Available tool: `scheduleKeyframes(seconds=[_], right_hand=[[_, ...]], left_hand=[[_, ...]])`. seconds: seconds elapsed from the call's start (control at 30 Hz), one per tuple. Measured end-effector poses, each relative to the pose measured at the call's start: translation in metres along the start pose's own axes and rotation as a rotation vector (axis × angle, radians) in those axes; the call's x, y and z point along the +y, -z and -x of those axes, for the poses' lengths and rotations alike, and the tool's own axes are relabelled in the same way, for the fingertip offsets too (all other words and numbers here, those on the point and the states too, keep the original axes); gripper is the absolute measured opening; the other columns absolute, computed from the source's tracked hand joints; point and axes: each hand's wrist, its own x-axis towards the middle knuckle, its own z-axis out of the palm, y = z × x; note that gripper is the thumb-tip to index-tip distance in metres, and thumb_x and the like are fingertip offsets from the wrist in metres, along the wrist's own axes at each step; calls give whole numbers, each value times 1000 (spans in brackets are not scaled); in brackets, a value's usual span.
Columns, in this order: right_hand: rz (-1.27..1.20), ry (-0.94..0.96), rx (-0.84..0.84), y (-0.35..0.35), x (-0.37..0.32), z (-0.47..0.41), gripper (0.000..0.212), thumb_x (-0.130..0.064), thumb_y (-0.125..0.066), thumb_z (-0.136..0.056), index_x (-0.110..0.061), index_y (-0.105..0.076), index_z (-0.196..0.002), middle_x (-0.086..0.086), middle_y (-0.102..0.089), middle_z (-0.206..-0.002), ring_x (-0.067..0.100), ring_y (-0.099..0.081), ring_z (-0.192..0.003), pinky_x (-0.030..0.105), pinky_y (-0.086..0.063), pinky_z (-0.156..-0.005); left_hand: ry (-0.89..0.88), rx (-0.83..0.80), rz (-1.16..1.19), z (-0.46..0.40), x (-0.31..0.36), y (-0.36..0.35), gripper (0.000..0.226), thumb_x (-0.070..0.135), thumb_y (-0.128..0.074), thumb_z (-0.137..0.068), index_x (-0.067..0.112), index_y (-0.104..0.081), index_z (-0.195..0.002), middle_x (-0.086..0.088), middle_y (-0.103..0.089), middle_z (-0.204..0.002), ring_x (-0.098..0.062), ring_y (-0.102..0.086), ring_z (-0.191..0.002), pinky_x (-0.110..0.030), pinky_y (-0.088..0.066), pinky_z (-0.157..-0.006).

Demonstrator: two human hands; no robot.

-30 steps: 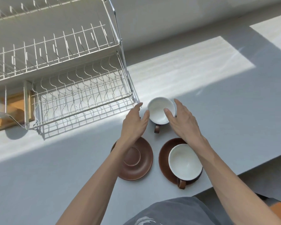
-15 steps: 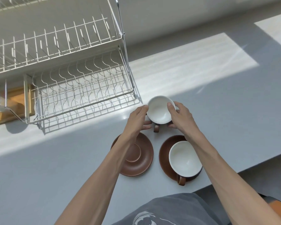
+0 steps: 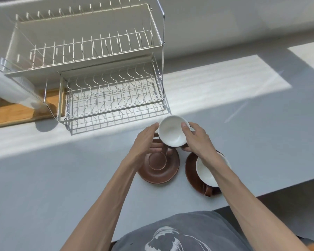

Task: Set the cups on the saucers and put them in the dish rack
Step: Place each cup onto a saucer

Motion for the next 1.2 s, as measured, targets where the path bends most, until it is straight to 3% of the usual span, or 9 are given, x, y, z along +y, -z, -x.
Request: scheduleKeyframes(seconds=[0.1, 0.23, 0.4, 0.53, 0.7, 0.9, 1.07, 1.2], right_hand=[[15, 20, -16, -10, 5, 12, 53, -58, -47, -92, -25, -54, -132, 7, -62, -117, 24, -64, -103, 41, -64, -71], [29, 31, -49, -26, 13, 28, 54, -59, -47, -89, -25, -55, -131, 5, -64, -118, 24, -64, -104, 44, -62, -77], [22, 10, -96, -39, 23, 44, 57, -63, -48, -85, -26, -56, -127, 0, -64, -115, 19, -65, -99, 39, -64, -70], [3, 4, -100, -44, 27, 53, 40, -63, -49, -85, -37, -57, -115, -16, -61, -100, 18, -63, -102, 35, -64, -66], [4, 15, -117, -46, 31, 57, 45, -62, -49, -86, -36, -57, -123, -25, -57, -101, 15, -60, -105, 34, -64, -67], [14, 16, -159, -49, 30, 57, 52, -66, -47, -84, -37, -56, -126, -14, -61, -110, 9, -60, -104, 30, -63, -66], [14, 10, -175, -48, 35, 58, 39, -56, -43, -92, -40, -53, -127, -6, -62, -116, 13, -61, -103, 32, -63, -70], [112, 28, -119, -41, 38, 62, 34, -48, -40, -95, -34, -58, -120, -5, -67, -98, 23, -69, -90, 46, -58, -84]], left_hand=[[-16, 19, 1, 16, -10, 10, 40, 50, -53, -92, 24, -62, -121, -6, -61, -127, -30, -75, -91, -42, -59, -89], [-30, 45, 21, 35, -25, 23, 26, 46, -53, -92, 28, -68, -102, -5, -63, -120, -25, -76, -85, -32, -62, -71], [33, 84, 15, 45, -45, 32, 37, 55, -55, -83, 27, -68, -104, -2, -67, -111, -34, -73, -95, -39, -62, -82], [47, 79, 15, 49, -55, 34, 48, 59, -54, -76, 29, -67, -111, 6, -72, -101, -25, -76, -87, -39, -61, -83], [57, 88, 23, 51, -64, 37, 48, 58, -54, -82, 25, -65, -114, 2, -72, -105, -23, -76, -85, -39, -61, -83], [68, 87, 29, 51, -69, 42, 47, 55, -54, -90, 24, -61, -124, -2, -66, -118, -23, -77, -86, -39, -60, -86], [60, 78, -4, 53, -74, 47, 44, 53, -54, -92, 23, -59, -124, -2, -65, -119, -20, -76, -89, -42, -58, -91], [30, 82, -158, 52, -75, 57, 38, 52, -55, -91, 27, -62, -120, 1, -68, -114, -15, -75, -88, -35, -60, -83]])
